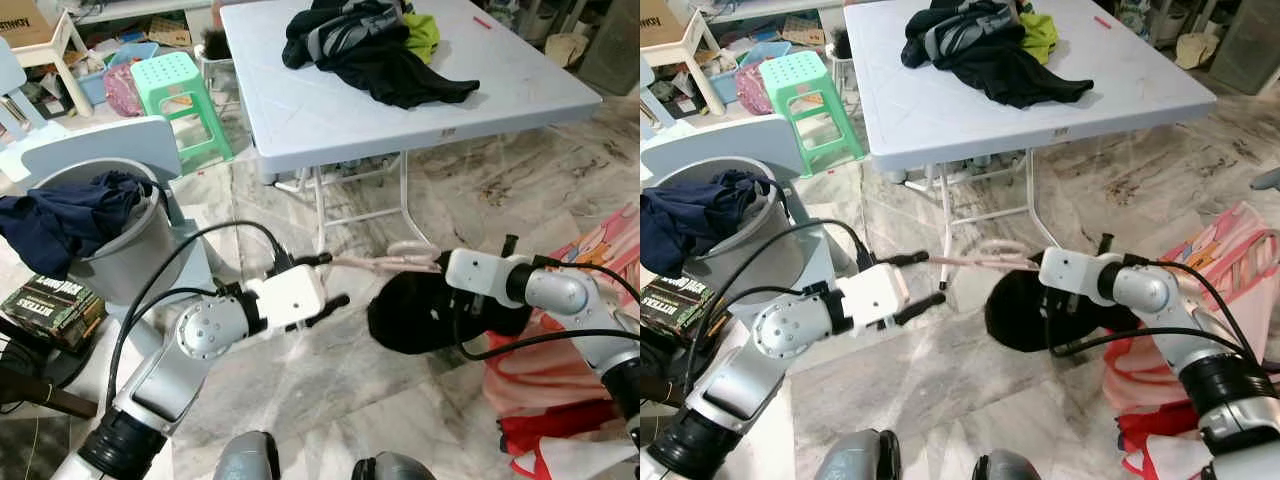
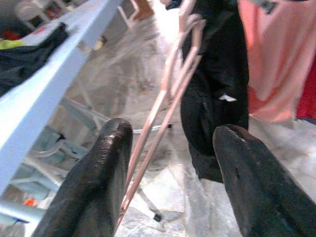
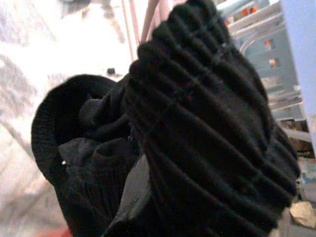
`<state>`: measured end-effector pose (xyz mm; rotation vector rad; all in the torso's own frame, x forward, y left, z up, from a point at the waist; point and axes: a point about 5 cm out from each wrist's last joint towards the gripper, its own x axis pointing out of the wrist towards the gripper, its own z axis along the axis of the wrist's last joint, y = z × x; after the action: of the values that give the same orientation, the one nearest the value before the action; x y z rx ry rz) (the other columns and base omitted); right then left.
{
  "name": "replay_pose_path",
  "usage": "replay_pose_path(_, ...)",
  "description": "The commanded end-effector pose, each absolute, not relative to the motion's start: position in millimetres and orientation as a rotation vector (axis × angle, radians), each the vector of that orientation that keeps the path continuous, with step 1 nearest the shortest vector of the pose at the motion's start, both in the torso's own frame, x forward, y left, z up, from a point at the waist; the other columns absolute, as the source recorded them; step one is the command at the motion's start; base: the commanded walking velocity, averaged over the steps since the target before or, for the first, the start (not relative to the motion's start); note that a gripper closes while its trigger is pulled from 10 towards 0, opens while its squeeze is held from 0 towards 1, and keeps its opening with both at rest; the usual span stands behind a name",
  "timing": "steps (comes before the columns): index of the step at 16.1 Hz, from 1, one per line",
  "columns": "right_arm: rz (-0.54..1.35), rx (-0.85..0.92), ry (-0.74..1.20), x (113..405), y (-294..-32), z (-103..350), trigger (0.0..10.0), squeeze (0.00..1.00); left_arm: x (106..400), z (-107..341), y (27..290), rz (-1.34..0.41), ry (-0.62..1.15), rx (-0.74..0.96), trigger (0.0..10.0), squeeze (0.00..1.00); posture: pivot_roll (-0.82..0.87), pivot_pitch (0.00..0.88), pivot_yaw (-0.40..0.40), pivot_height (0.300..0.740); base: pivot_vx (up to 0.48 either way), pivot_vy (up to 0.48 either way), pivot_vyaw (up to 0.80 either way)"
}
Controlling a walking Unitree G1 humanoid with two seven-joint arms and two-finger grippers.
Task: Hang hanger
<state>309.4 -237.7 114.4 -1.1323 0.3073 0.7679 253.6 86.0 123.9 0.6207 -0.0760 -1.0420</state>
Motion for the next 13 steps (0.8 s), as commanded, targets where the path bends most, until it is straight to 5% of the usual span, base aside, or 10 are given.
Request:
replay_pose_path(1,0.784,-1.160,0.261,314.8,-229.7,120.2,10.0,0.00,251.2,120.5,85.8,-1.077,-0.068,0.632,10.0,1.00,0.00,0.082,-0.006,0.740,0.000,0.000,0.00)
replay_pose_path(9,1.078,-1.146,0.231,296.2,-224.4,129.2,10.0,0.00,246.3,104.5,85.7,-1.131,-0.030,0.622,10.0,1.00,0.00,0.076,0.002,0.740,0.000,0.000,0.00)
replay_pose_path(10,1.101,-1.135,0.223,296.1,-224.1,134.7,10.0,0.00,247.2,102.8,84.8,-1.145,-0.020,0.608,10.0,0.26,-0.01,0.073,0.005,0.740,0.000,0.000,0.00)
replay_pose_path(11,1.112,-1.134,0.219,296.1,-224.2,137.1,10.0,0.00,247.4,101.4,84.3,-1.162,-0.009,0.599,10.0,0.00,-0.01,0.071,0.006,0.740,0.000,0.000,0.00)
replay_pose_path(12,1.111,-1.152,0.208,298.1,-223.8,140.9,10.0,0.00,250.1,100.4,82.5,-1.177,0.001,0.591,8.2,0.00,-0.01,0.070,0.007,0.740,0.000,0.000,0.00)
replay_pose_path(13,1.118,-1.158,0.204,298.0,-223.3,141.9,10.0,0.00,251.4,100.4,81.1,-1.184,-0.002,0.595,2.0,0.00,-0.01,0.070,0.007,0.740,0.000,0.000,0.00)
